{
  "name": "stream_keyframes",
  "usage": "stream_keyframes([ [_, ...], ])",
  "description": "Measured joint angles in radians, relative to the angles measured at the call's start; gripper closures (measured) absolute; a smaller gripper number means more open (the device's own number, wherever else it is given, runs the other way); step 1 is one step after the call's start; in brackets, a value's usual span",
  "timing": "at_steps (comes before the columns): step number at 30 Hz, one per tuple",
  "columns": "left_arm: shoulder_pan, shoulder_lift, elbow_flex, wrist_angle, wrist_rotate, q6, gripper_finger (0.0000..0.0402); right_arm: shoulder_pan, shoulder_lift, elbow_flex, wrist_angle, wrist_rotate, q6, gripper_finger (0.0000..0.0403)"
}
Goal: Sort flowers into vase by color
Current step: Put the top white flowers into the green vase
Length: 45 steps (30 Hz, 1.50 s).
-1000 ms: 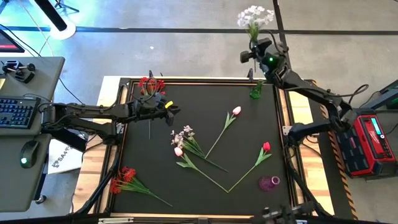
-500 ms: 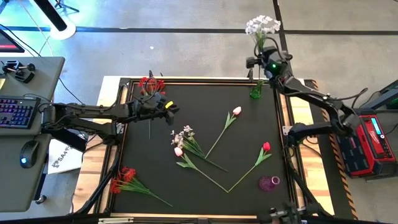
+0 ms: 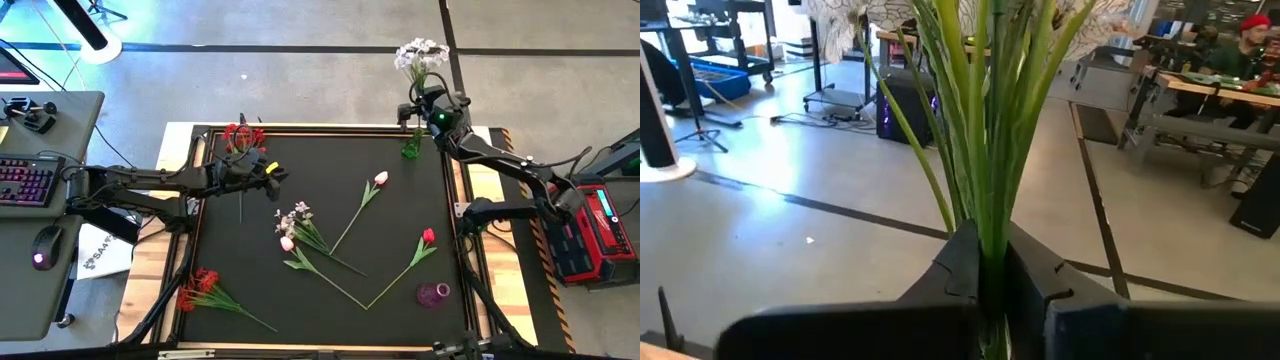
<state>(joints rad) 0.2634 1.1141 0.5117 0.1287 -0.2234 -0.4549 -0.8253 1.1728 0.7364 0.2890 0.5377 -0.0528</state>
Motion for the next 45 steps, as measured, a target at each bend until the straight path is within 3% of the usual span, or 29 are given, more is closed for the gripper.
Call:
stream_keyframes([
  [13,0.0,0.0,0.0,0.0,-0.001,0.014,0.0289,0.018,-0.023,0.0,0.007,0.014,-0.034,0.0276],
  [21,0.0,0.0,0.0,0.0,0.0,0.014,0.0289,0.071,-0.078,0.0,-0.078,0.027,-0.034,0.0274],
  [27,0.0,0.0,0.0,0.0,0.0,0.023,0.0289,0.155,-0.172,0.0,-0.228,0.026,-0.015,0.0274],
  [33,0.0,0.0,0.0,0.0,0.0,0.047,0.0289,0.22,-0.276,0.001,-0.255,0.019,-0.008,0.0274],
  [39,0.0,0.0,0.0,0.0,0.0,0.052,0.0289,0.225,-0.344,0.041,-0.26,0.02,0.013,0.0274],
  [45,0.0,0.0,0.0,0.0,0.0,0.074,0.0289,0.192,-0.319,0.162,-0.259,-0.029,-0.096,0.0274],
])
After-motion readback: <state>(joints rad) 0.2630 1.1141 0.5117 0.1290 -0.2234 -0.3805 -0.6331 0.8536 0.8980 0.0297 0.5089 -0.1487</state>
